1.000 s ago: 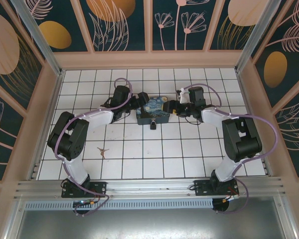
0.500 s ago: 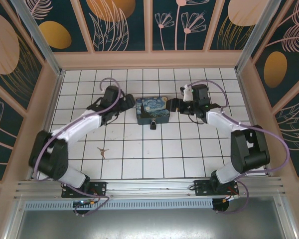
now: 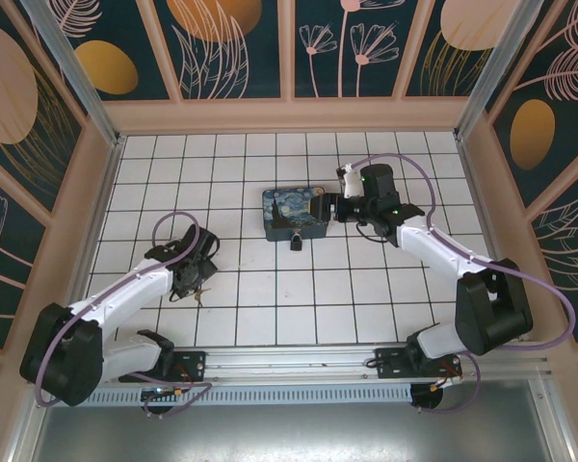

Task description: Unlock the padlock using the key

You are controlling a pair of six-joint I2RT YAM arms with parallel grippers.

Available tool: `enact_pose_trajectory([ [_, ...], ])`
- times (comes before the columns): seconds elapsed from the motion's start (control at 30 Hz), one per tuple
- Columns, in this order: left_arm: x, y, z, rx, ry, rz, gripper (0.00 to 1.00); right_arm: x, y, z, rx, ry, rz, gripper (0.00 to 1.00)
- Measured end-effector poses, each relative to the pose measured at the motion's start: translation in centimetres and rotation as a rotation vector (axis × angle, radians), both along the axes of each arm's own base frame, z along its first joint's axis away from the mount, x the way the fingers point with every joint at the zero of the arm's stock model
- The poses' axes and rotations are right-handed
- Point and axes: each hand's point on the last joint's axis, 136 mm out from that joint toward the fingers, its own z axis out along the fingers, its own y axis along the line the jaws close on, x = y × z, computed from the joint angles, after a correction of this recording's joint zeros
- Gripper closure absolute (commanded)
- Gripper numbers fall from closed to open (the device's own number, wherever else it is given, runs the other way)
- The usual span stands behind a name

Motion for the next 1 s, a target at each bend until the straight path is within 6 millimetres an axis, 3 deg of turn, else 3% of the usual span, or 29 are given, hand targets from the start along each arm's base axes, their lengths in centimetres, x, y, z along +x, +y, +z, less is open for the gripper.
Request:
enact_pose_trajectory([
  [0.13,-1.6,0.8,-1.9,0.01,0.042,0.042,0.44,0.0,0.0,0.1,0.002,-0.002,0.001,0.27],
  [0.23,-1.6,0.9,-2.7,0.013,0.044,0.057,0.49,0.1,0.1,0.2,0.006,-0.01,0.002,0.27],
  [0.33,-1.6,1.2,-2.8,0.022,0.04,0.071,0.58,0.1,0.5,0.2,0.009,-0.014,0.011,0.28],
  [0.57,-1.8,1.5,-3.0,0.035,0.039,0.072,0.62,-0.3,1.3,-0.7,0.003,0.006,0.035,0.28],
  [0.73,-1.4,1.4,-3.0,0.048,0.041,0.034,0.78,-0.4,1.5,-0.6,0.003,0.005,0.04,0.29],
  [1.0,-1.0,1.1,-3.1,0.059,0.05,-0.009,0.8,-1.2,2.5,-0.6,0.004,0.003,0.07,0.29],
])
